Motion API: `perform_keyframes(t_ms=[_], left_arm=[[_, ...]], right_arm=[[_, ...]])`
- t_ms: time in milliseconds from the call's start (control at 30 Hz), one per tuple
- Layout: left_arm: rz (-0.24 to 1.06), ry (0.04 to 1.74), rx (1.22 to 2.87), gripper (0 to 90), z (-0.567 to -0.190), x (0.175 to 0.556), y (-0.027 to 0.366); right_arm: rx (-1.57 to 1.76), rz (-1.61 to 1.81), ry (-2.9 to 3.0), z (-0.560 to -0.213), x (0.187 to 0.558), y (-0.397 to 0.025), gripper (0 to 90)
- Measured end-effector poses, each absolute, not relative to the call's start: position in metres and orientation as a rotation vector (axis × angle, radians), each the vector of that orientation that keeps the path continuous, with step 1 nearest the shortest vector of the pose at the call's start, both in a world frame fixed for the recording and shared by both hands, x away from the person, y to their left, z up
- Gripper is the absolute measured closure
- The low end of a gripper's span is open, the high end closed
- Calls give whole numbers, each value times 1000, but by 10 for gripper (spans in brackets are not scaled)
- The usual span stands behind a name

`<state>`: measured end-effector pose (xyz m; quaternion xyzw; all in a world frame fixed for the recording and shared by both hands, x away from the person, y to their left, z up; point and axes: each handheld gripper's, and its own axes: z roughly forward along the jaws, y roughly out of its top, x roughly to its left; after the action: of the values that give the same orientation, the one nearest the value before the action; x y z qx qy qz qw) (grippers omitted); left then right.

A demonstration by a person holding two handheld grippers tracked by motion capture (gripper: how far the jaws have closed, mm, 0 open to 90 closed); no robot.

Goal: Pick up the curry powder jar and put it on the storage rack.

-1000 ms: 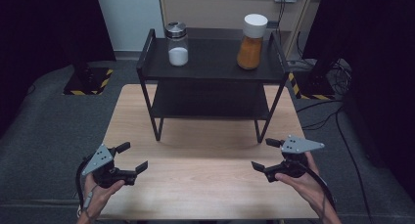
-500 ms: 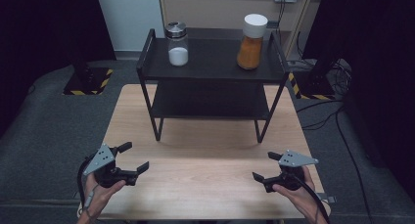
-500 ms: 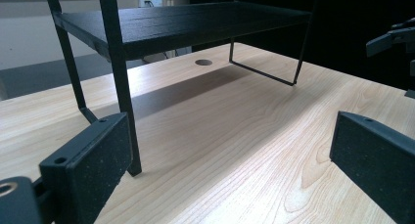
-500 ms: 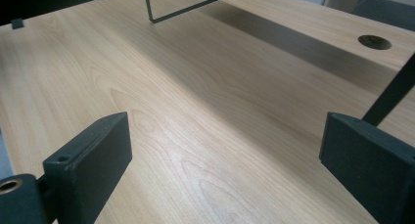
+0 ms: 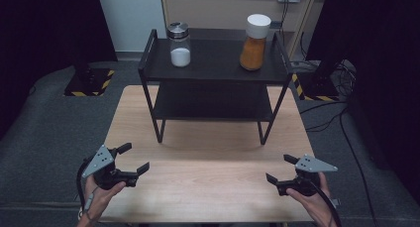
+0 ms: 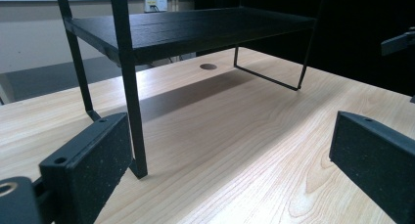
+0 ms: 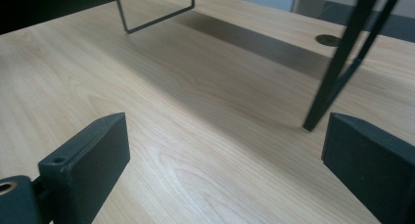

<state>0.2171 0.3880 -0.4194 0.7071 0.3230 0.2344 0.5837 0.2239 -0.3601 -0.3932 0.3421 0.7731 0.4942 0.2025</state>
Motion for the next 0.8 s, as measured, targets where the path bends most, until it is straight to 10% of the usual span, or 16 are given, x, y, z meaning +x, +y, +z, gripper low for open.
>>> perform_keyframes(t_ms=[800], left_arm=[[594, 764, 1594, 11, -419, 214, 388]], right_arm=[[1076, 1489, 1998, -416, 201, -388, 20]])
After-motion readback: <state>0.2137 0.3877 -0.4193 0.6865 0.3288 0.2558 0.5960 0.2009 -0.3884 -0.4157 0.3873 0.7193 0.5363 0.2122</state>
